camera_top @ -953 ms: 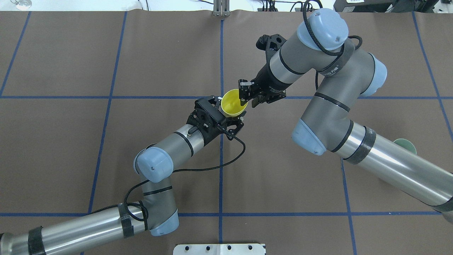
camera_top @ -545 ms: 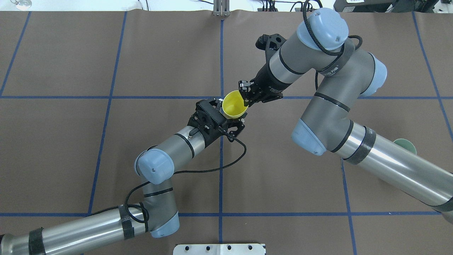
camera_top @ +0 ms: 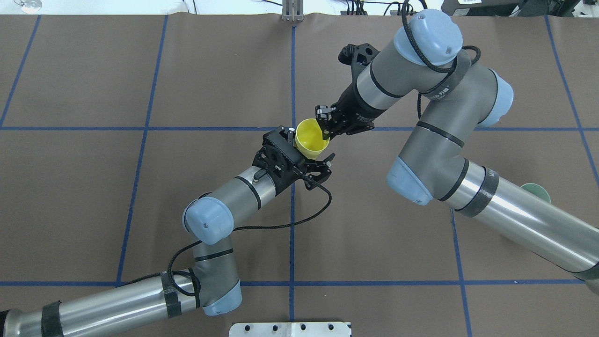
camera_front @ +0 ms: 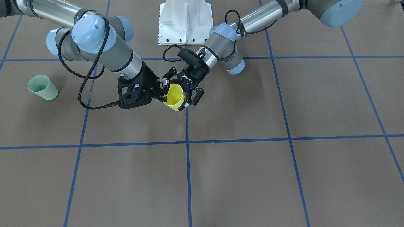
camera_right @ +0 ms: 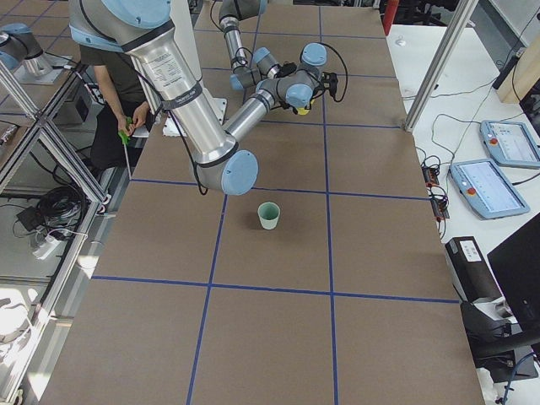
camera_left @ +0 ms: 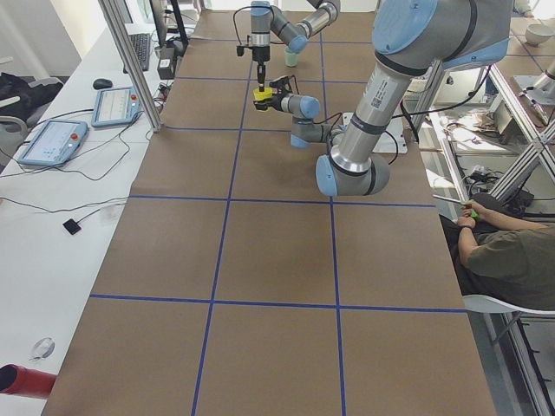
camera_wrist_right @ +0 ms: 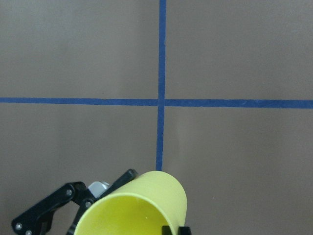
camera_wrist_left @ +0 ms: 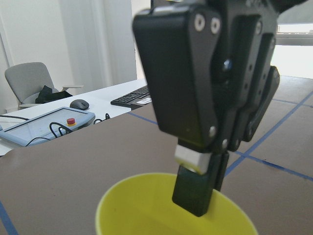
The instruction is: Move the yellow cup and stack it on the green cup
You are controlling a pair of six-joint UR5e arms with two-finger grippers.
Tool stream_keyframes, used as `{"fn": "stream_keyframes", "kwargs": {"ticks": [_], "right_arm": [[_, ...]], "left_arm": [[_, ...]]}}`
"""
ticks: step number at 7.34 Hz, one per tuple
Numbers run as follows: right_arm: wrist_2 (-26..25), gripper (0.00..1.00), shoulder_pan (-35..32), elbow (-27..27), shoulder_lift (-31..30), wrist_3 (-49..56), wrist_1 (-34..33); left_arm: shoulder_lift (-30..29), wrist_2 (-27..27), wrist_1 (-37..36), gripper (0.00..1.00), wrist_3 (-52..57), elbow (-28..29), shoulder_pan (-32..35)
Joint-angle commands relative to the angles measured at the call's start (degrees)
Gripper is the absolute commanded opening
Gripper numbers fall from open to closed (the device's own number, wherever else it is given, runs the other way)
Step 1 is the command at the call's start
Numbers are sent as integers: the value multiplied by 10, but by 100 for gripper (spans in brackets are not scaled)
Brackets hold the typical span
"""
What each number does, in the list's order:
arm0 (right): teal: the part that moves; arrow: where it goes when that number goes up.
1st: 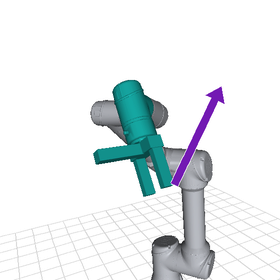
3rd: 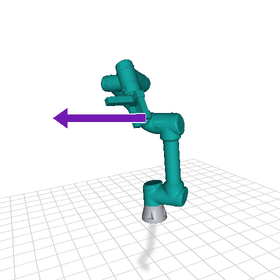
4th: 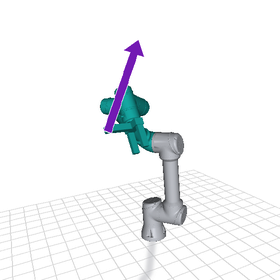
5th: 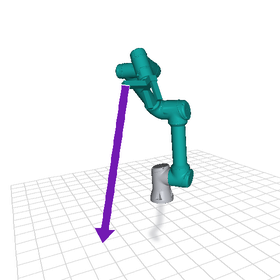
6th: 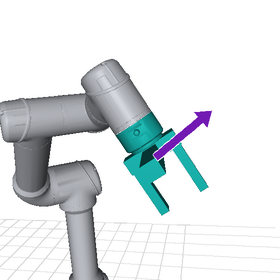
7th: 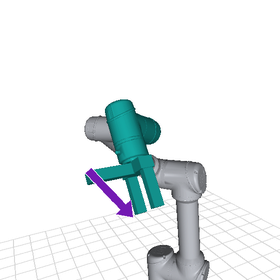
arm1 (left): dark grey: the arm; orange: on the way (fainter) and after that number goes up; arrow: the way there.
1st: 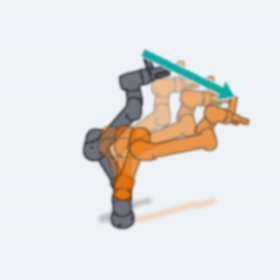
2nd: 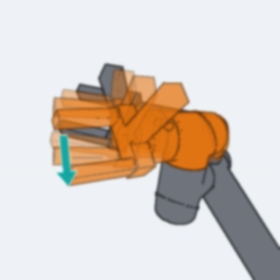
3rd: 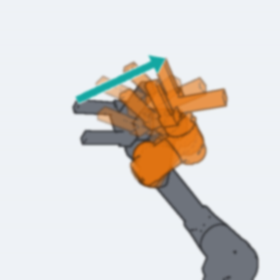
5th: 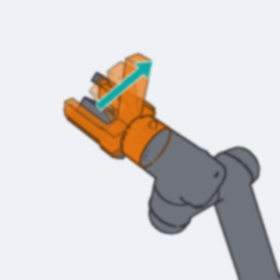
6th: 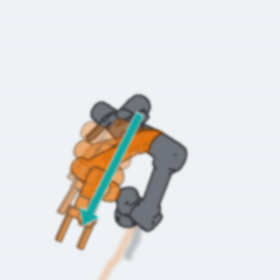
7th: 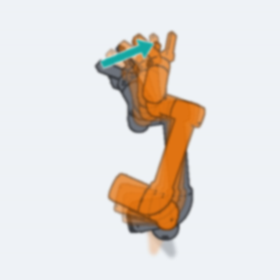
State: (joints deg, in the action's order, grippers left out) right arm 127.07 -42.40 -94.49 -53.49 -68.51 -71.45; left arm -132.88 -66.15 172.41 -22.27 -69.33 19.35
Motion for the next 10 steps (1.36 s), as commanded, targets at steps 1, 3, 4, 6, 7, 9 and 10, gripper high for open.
{"fn": "stream_keyframes", "kwargs": {"ticks": [1,3,4,6,7,9,10], "right_arm": [[10,0,-24,-42,-37,2,-3],[46,0,-61,-72,-72,3,-6],[47,0,-75,-97,-100,2,-8],[44,0,-149,-146,-184,0,-9],[42,0,-184,-179,-259,5,-9],[43,0,-205,-225,-381,10,-9],[42,0,-205,-241,-432,29,-8]], "left_arm": [[4,21,3,100,-1,0,0],[4,24,4,100,-1,-1,0],[4,24,7,100,0,0,0],[1,25,7,100,0,0,-1],[1,25,8,100,-1,-1,0],[-3,57,-1,100,-48,4,3],[-3,65,-1,100,-51,6,7]]}}
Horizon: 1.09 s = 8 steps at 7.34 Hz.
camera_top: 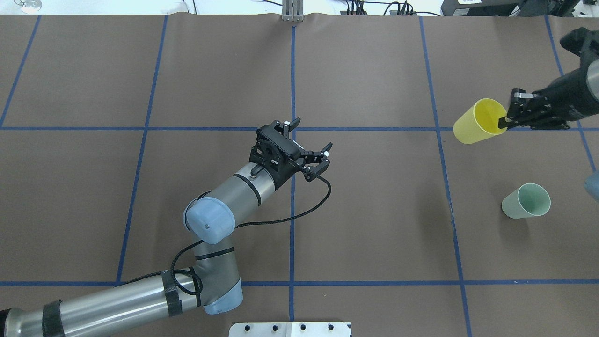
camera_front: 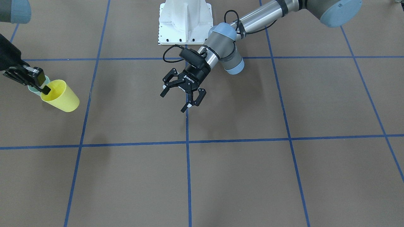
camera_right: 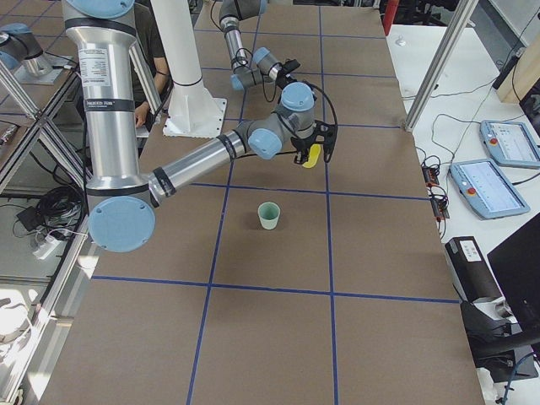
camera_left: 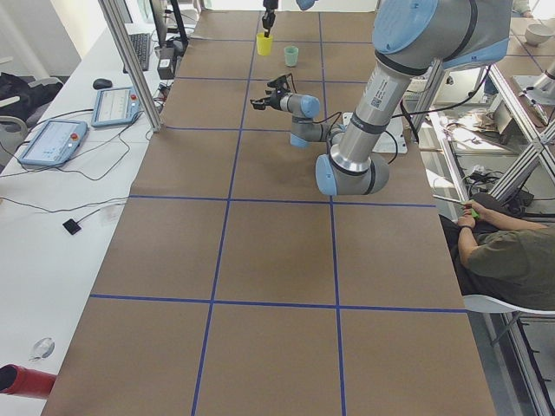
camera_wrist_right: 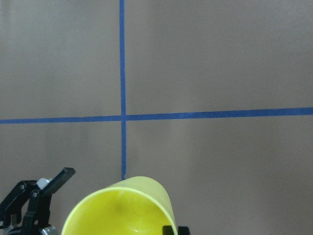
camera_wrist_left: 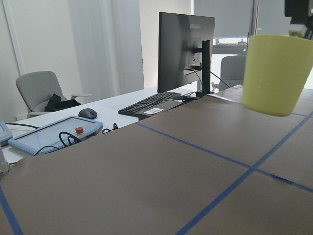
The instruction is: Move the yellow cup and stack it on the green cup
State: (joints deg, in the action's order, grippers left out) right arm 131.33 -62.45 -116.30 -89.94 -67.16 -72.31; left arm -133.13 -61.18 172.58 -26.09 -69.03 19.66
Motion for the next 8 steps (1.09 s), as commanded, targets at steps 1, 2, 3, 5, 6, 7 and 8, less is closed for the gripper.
{"fn": "stream_keyframes", "kwargs": {"ticks": [1,2,3,5,6,7,8], "right_arm": [[-3,0,-7,-24,-111,95,1],[-3,0,-13,-27,-142,152,1],[-1,0,-14,-31,-154,168,1],[-1,0,-13,-34,-169,189,1],[-4,0,-6,-31,-177,215,1],[-5,0,-3,-26,-176,217,1],[-5,0,-3,-26,-174,217,1]], "left_arm": [[4,30,-10,100,-16,20,27],[9,28,-44,99,-64,51,57],[7,-13,-110,99,-165,51,95],[9,-114,-138,99,-285,52,144],[9,-117,-177,99,-305,51,154],[9,-133,-192,99,-311,51,162],[9,-133,-193,99,-312,51,162]]}}
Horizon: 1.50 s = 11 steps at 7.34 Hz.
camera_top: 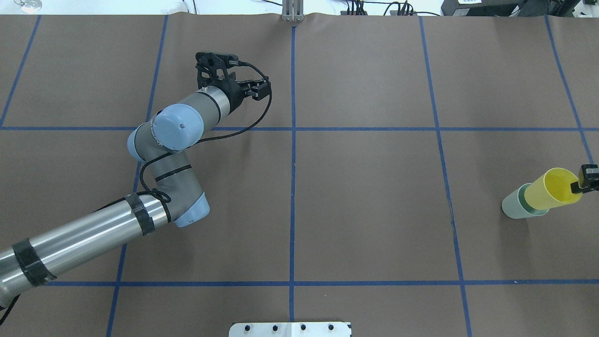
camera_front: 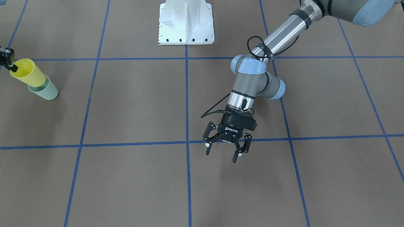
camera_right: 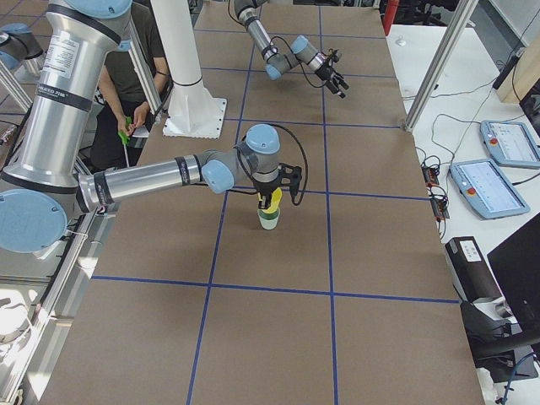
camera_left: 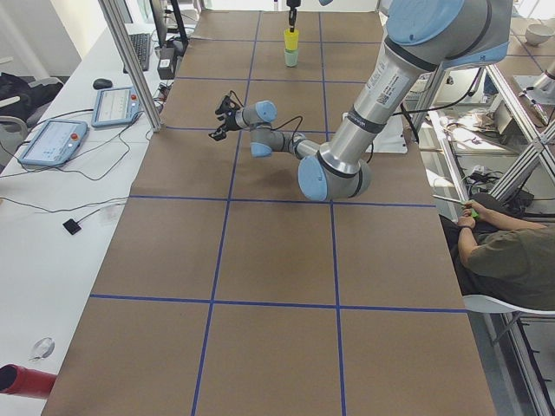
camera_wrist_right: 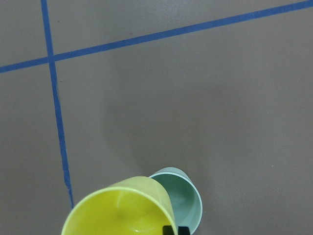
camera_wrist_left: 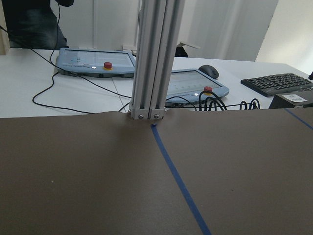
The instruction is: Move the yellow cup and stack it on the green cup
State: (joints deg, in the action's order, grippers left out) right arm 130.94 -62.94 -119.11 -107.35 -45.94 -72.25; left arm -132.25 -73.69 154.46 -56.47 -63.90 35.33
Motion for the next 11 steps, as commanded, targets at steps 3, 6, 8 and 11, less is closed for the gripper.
{"fn": "stream_keyframes", "kwargs": {"ticks": [3,6,8,11], "right_arm": [[-7,0,4,13,4,5,0],[-7,0,5,28,14,5,1],[-4,3,8,28,14,5,2],[-2,100,16,24,23,0,4]], "left_arm": [[1,-8,-12,99,-8,0,6],[1,-8,-12,99,-9,1,5],[1,-8,-12,99,-9,1,5],[8,-77,-25,99,-25,1,19]]}}
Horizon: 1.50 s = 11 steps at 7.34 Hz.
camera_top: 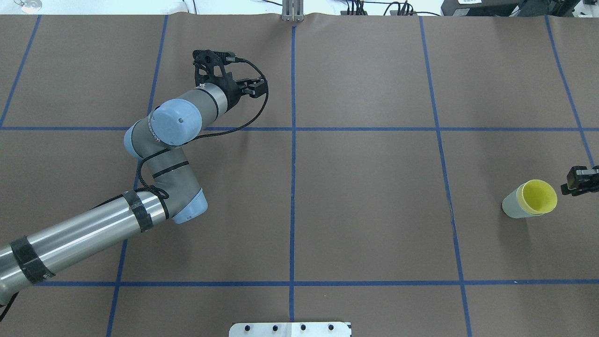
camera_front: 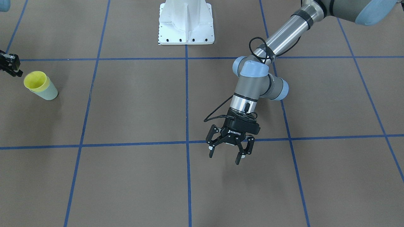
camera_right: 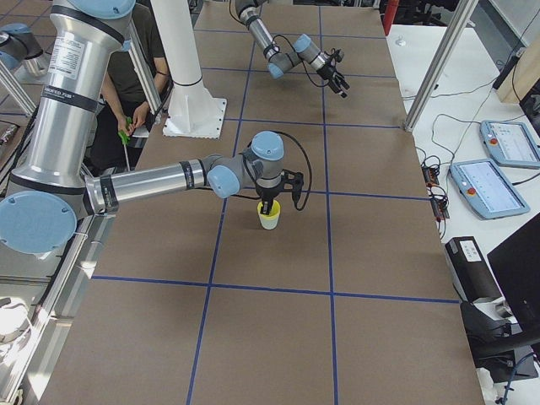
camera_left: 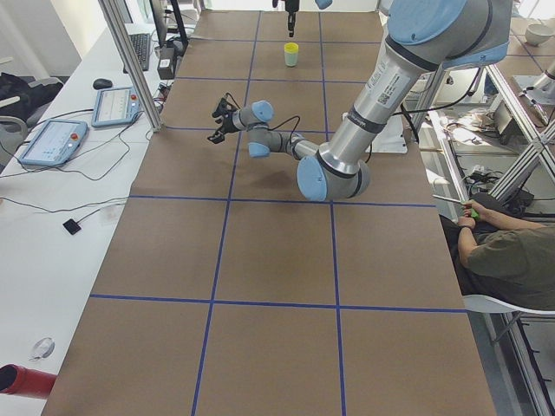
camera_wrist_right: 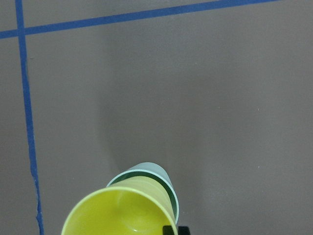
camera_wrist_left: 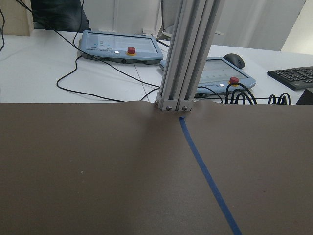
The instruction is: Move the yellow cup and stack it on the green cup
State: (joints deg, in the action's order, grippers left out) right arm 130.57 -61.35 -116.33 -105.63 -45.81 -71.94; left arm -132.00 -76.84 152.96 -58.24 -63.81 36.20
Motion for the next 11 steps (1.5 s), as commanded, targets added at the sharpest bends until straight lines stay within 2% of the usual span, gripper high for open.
{"fn": "stream_keyframes", "kwargs": {"ticks": [1,2,4,6,7,9,10,11], "right_arm": [[-1,100,-11,-13,11,-2,3],[-8,100,-37,-4,30,4,3],[-2,100,-97,61,108,12,0],[-1,100,-142,135,158,87,-5],[-1,100,-155,160,170,124,-6],[10,100,-172,197,190,142,-18],[13,100,-176,213,210,168,-50],[13,100,-184,224,229,218,-96]], "left_arm": [[16,-122,-24,99,-7,-1,46],[17,-205,-73,99,-7,-4,95],[22,-372,-209,99,2,-20,199],[108,-501,-251,99,123,-56,306],[140,-562,-267,99,197,-56,363],[229,-576,-304,99,384,-56,416],[252,-611,-355,99,430,-55,436],[253,-650,-445,99,447,-83,474]]}}
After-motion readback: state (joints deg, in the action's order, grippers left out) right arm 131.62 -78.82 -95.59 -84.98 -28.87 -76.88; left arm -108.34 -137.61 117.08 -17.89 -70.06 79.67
